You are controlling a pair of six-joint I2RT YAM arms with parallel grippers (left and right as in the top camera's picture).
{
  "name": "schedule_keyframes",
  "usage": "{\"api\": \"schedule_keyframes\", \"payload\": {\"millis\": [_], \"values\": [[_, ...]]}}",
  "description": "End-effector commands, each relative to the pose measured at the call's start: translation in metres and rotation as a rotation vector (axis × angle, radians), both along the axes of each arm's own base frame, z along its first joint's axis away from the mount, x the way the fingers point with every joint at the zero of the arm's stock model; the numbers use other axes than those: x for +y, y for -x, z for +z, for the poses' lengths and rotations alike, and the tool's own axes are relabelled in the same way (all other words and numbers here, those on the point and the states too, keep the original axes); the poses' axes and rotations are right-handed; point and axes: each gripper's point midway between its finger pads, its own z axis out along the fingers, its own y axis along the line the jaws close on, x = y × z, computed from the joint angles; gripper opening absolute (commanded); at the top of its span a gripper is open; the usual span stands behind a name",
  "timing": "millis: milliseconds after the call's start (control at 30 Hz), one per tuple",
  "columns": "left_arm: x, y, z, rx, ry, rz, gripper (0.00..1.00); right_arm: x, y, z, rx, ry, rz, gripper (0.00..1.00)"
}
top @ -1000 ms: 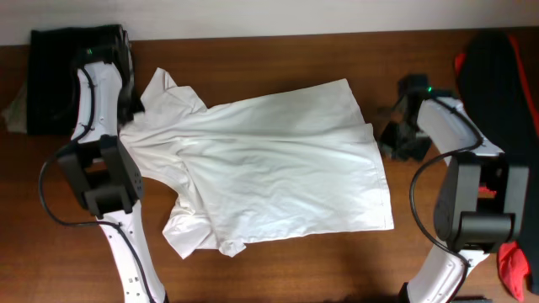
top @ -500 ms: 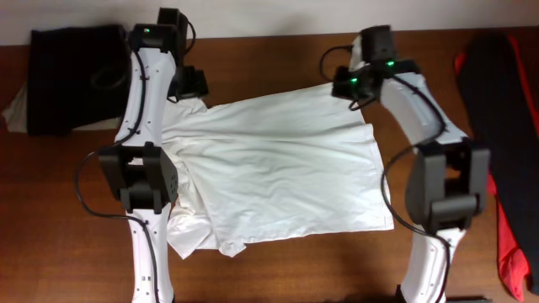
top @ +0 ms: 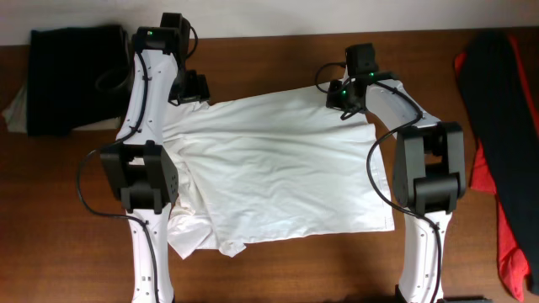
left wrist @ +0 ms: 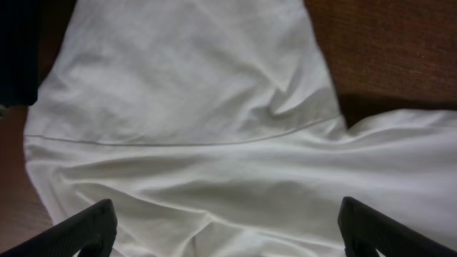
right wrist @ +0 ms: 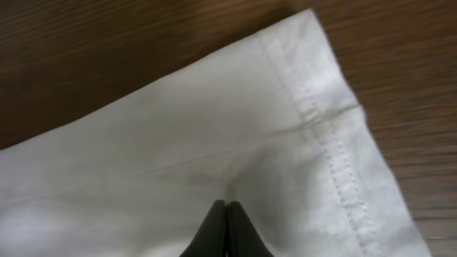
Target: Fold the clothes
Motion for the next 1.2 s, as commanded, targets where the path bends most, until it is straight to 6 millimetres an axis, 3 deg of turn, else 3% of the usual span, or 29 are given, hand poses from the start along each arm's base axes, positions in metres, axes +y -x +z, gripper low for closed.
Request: {"api": "schedule_keyframes", "payload": {"millis": [0,133,167,333,433,467,500,533,600,633,667,700,800,833,867,1000,1033,1067,1167], "values": [[-0.003,0.002,-0.007,0.017,0.005,-0.009,0.99,-0.042,0.0,-0.023,0.025,0.187,-0.082,0.04],[-0.003,0.003,-0.007,0.024,0.004,-0.009,0.99,-0.091,-0.006,-0.025,0.008,0.302,-0.151,0.04],[-0.003,0.003,-0.007,0.025,0.004,-0.009,0.99,-0.115,-0.009,-0.023,-0.006,0.313,-0.188,0.04],[-0.002,0.006,-0.007,0.035,0.003,-0.009,0.99,-0.188,-0.006,-0.019,-0.018,0.325,-0.3,0.04],[-0.002,0.004,-0.007,0.028,0.004,-0.009,0.99,-0.225,0.0,-0.009,-0.001,0.338,-0.347,0.04],[-0.003,0.003,-0.007,0.025,0.003,-0.01,0.99,-0.233,-0.002,0.002,0.003,0.339,-0.359,0.06],[-0.003,0.002,-0.007,0.021,0.003,-0.013,0.99,-0.237,-0.004,0.014,0.002,0.339,-0.366,0.18],[-0.003,0.001,-0.007,0.019,0.004,-0.022,0.99,-0.241,-0.009,0.032,-0.005,0.339,-0.371,0.51],[-0.007,0.002,-0.007,0.023,0.0,-0.062,0.99,-0.243,-0.017,0.076,-0.029,0.339,-0.376,0.9],[-0.011,0.003,-0.007,0.029,0.0,-0.077,0.99,-0.239,-0.019,0.105,-0.045,0.323,-0.368,0.99],[-0.017,0.005,-0.007,0.036,0.015,-0.095,0.93,-0.228,-0.022,0.135,-0.067,0.278,-0.343,0.99],[-0.025,0.012,-0.008,0.064,0.043,-0.11,0.64,-0.211,-0.02,0.162,-0.085,0.194,-0.314,0.99],[-0.025,0.032,-0.009,0.146,0.039,-0.112,0.27,-0.165,-0.016,0.205,-0.129,-0.006,-0.195,0.99],[-0.025,0.034,-0.009,0.154,0.038,-0.111,0.08,-0.156,-0.016,0.211,-0.137,-0.038,-0.173,1.0],[-0.024,0.034,-0.009,0.155,0.039,-0.11,0.01,-0.147,-0.016,0.212,-0.136,-0.065,-0.152,0.97],[-0.036,0.036,-0.025,0.172,0.106,-0.112,0.01,-0.118,0.001,0.196,-0.031,-0.101,-0.107,0.82],[-0.035,0.036,-0.037,0.182,0.106,-0.111,0.01,-0.11,0.006,0.192,-0.004,-0.103,-0.094,0.82],[-0.035,0.035,-0.05,0.181,0.104,-0.112,0.01,-0.104,0.008,0.19,0.01,-0.105,-0.085,1.0],[-0.035,0.041,-0.084,0.203,0.104,-0.112,0.01,-0.09,0.008,0.19,0.014,-0.104,-0.059,0.98]]}}
